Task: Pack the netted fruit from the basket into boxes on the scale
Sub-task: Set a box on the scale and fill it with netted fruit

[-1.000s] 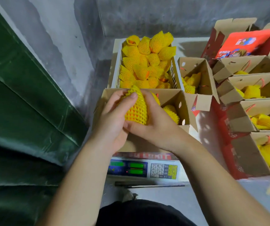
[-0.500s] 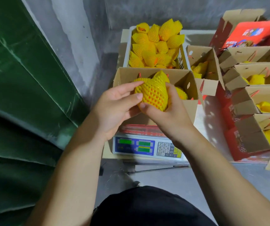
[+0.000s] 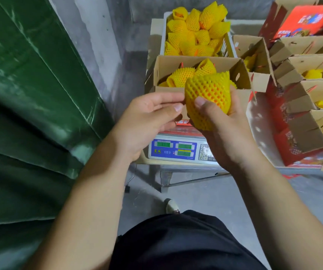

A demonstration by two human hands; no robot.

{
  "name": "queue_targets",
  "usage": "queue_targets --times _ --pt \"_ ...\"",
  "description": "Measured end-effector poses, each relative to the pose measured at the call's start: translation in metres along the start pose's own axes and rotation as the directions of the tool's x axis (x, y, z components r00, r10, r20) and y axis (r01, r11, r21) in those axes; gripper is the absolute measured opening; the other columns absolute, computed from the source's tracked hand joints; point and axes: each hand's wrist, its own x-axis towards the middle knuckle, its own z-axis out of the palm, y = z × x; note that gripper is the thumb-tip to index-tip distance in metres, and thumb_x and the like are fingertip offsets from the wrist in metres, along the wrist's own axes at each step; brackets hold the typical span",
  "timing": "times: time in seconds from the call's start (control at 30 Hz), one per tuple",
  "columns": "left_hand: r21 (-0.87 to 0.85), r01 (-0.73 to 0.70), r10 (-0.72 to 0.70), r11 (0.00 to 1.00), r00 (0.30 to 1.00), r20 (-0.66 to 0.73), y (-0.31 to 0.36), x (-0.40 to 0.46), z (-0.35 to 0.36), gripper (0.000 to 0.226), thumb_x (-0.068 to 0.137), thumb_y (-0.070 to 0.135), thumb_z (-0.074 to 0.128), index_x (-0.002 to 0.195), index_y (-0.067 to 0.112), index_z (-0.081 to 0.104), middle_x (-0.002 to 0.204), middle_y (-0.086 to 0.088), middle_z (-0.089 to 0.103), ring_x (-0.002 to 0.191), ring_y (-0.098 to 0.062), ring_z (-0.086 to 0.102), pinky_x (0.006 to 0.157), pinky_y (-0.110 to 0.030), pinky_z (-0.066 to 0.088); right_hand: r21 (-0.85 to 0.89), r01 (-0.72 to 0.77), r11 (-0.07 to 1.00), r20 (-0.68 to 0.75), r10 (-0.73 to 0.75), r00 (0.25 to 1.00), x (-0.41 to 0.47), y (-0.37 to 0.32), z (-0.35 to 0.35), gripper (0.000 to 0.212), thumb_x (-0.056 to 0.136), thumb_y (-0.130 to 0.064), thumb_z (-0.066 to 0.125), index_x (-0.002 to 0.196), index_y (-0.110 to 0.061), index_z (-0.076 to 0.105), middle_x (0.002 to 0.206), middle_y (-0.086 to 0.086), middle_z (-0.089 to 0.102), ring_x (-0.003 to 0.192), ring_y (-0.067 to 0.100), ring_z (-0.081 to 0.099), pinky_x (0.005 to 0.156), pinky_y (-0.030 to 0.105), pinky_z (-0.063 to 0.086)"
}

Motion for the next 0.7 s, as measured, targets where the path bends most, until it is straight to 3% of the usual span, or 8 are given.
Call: queue_targets --times 0.13,0.2,0.27,0.33,0.4,0.5,0.6,0.7 --pt "0.182 -0.069 0.059 0.981 0.997 0.059 0.003 -0.012 -0.002 0.043 0.095 0.028 0.067 0.137 0.036 0.066 0.129 0.013 0.073 0.108 -0.011 0.075 0.088 -0.028 0.062 0.097 -0.011 0.995 0.145 -0.003 0.989 -0.004 0.002 0.004 0.059 0.091 -0.028 0.072 0.145 -0.030 0.047 0.139 0.007 0.064 0.127 0.030 0.064 0.103 0.051 0.054" --pt "0.246 -0.087 0.070 0.965 0.994 0.079 0.005 -0.014 -0.004 0.051 0.100 0.027 0.063 0.149 0.037 0.055 0.138 0.014 0.068 0.105 -0.010 0.076 0.084 -0.025 0.061 0.152 -0.039 0.988 0.209 0.006 0.978 -0.003 0.003 0.003 0.057 0.090 -0.020 0.062 0.145 -0.022 0.047 0.137 0.009 0.065 0.125 0.030 0.065 0.099 0.050 0.055" --pt "0.251 -0.102 0.090 0.963 0.994 0.056 0.006 -0.017 -0.006 0.047 0.105 0.021 0.059 0.147 0.041 0.057 0.136 0.018 0.068 0.104 -0.006 0.074 0.079 -0.021 0.060 0.045 0.016 0.999 0.124 -0.022 0.992 0.001 -0.001 0.002 0.061 0.084 -0.021 0.066 0.143 -0.021 0.049 0.127 0.009 0.069 0.115 0.027 0.070 0.091 0.046 0.058" --pt "0.272 -0.123 0.136 0.954 0.990 -0.028 0.006 -0.022 -0.006 0.041 0.107 0.018 0.056 0.139 0.043 0.064 0.124 0.016 0.073 0.087 0.008 0.072 0.068 -0.009 0.053 -0.179 0.143 0.973 0.027 -0.140 0.990 0.016 -0.010 -0.006 0.069 0.078 -0.029 0.074 0.142 -0.020 0.050 0.124 0.007 0.068 0.112 0.021 0.070 0.086 0.041 0.060" --pt "0.348 -0.147 0.203 0.926 0.971 -0.129 0.005 -0.026 -0.008 0.037 0.107 0.017 0.054 0.132 0.040 0.069 0.116 0.011 0.074 0.069 0.016 0.063 0.057 -0.001 0.043 -0.458 0.293 0.839 0.024 -0.318 0.948 0.043 -0.020 -0.020 0.070 0.077 -0.031 0.075 0.140 -0.015 0.049 0.126 0.008 0.063 0.113 0.019 0.065 0.086 0.040 0.058" --pt "0.367 -0.152 0.240 0.918 0.948 -0.208 0.005 -0.027 -0.012 0.038 0.105 0.015 0.053 0.123 0.044 0.071 0.119 0.024 0.072 0.100 0.010 0.067 0.070 -0.001 0.045 -0.842 0.259 0.473 0.049 -0.411 0.910 0.095 -0.025 -0.045 0.072 0.074 -0.028 0.068 0.142 -0.017 0.048 0.133 0.015 0.049 0.117 0.028 0.052 0.099 0.041 0.046" --pt "0.363 -0.130 0.221 0.923 0.950 -0.219 0.004 -0.027 -0.015 0.039 0.105 0.009 0.054 0.122 0.039 0.071 0.117 0.027 0.072 0.102 0.007 0.068 0.070 -0.001 0.047 -0.956 0.109 0.273 0.028 -0.285 0.958 0.133 -0.013 -0.064 0.072 0.081 -0.017 0.068 0.148 -0.019 0.043 0.146 0.024 0.037 0.124 0.052 0.046 0.108 0.055 0.040" --pt "0.364 -0.117 0.208 0.924 0.952 -0.224 0.000 -0.027 -0.018 0.038 0.104 0.008 0.054 0.122 0.036 0.072 0.116 0.029 0.072 0.102 0.009 0.067 0.072 -0.001 0.047 -0.984 0.003 0.179 -0.021 -0.134 0.991 0.157 -0.008 -0.074 0.083 0.089 -0.041 0.069 0.159 -0.029 0.026 0.165 0.022 0.018 0.140 0.056 0.033 0.118 0.058 0.030"
